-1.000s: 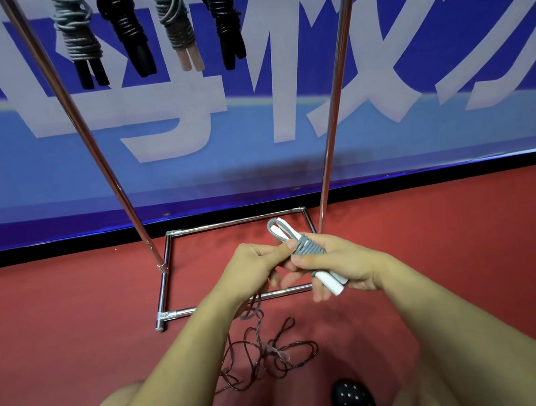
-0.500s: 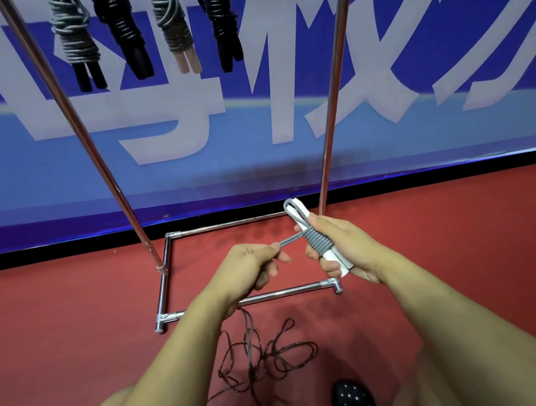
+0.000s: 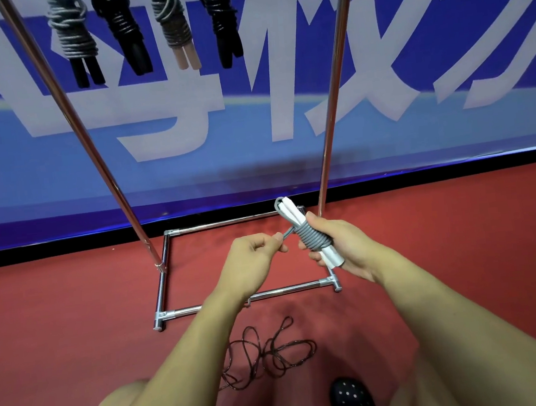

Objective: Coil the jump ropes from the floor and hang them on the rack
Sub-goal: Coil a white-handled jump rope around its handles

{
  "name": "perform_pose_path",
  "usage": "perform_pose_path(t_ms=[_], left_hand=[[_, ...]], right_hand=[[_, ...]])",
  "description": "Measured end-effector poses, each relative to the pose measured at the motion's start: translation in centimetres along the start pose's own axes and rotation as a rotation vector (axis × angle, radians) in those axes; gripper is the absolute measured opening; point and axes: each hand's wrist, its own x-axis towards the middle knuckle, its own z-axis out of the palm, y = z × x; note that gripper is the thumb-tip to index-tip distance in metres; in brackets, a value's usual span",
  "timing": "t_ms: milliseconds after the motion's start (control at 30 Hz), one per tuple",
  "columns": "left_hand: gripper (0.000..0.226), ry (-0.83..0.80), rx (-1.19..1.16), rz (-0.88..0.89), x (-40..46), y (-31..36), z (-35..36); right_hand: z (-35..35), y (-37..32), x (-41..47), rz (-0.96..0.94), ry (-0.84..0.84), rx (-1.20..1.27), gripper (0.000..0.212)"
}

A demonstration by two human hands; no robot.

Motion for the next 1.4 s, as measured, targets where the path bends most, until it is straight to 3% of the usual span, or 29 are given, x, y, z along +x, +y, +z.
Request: perform_pose_path(t_ms=[300,500,667,800,933,1067,1167,1400], left_hand=[[0.047,-0.102,-0.054,-0.043,0.0,-0.2,0.7],[0.067,-0.091,-0.042,-0.064,-0.6,-0.2,0.7],[0.07,-0.06,-0.055,0.036,-0.8,0.2,0.8],[0.07,-0.121,-0.133,-0.011,-0.8,0.5,0.3],[0.066,-0.16,-0.164,-0.086,-0.7,0.4,-0.2],[0.065,-0.214,-0.178,-0.235,0.0,-0.2,-0.7],[0.063,-0.313,-0.123,-0.353,0.1,-0.7,-0.9],[0.043,-0.282,-0.09,-0.277,0.4,-1.1,-0.6]], right_hand=[[-0.5,1.3,0.7,-0.023,0.014,-0.147,0.031],[-0.3,1.1,-0.1,-0.013,0.059,-0.282,0.042],[0.6,1.0,-0.8,0.048,-0.148,-0.153,0.05],[1.1,0.5,-1.5,0.11,-0.25,-0.091,0.044],[1.1,0.2,-1.4,-0.055,-0.22,-0.154,0.025],[1.3,0.1,-1.1,-0.035,-0.131,-0.111,0.044],[0.6,0.0,-0.8,-0.041,-0.052,-0.042,0.038],[0.2,0.2,-0.6,-0.067,0.021,-0.048,0.034]])
